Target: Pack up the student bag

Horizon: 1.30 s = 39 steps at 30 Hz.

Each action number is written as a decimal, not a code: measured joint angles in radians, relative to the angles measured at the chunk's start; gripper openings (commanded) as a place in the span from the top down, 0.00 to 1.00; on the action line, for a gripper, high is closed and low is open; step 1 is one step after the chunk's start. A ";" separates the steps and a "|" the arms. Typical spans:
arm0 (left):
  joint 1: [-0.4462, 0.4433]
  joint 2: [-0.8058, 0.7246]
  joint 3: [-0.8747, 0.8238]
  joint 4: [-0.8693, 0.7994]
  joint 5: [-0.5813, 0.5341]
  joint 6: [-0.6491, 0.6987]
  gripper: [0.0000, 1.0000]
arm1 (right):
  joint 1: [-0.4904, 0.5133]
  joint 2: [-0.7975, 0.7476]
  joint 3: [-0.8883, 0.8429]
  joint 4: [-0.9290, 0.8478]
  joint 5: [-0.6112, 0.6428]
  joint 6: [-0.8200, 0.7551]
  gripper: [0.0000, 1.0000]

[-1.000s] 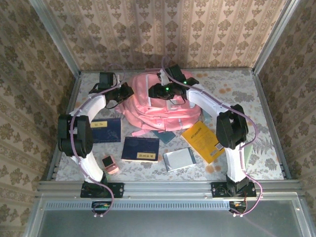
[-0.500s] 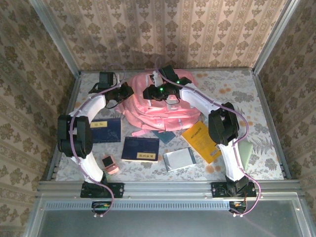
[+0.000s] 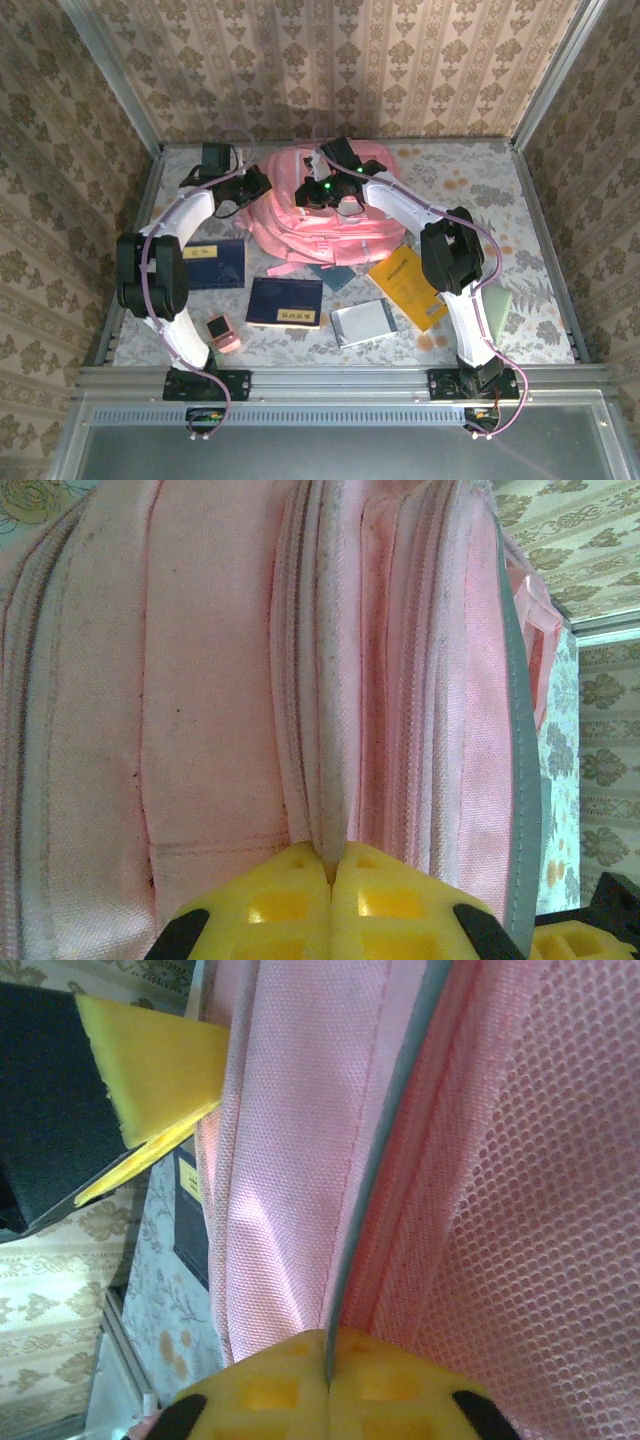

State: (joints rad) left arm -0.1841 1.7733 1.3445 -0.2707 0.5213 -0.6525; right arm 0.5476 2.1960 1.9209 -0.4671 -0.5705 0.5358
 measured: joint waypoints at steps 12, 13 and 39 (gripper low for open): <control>-0.017 -0.267 0.045 -0.132 -0.061 0.143 0.46 | -0.050 -0.001 0.099 -0.061 -0.044 0.029 1.00; -0.024 -0.315 0.045 -0.145 -0.072 0.159 0.46 | -0.055 -0.001 0.116 -0.074 -0.045 0.031 1.00; -0.592 -0.573 -0.402 -0.323 -0.746 0.257 0.59 | -0.072 -0.058 0.108 -0.105 -0.066 0.163 1.00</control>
State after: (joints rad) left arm -0.7757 1.1999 0.9428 -0.5934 -0.2245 -0.3950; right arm 0.4755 2.1380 2.0289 -0.5724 -0.6369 0.6991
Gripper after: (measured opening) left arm 0.407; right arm 0.067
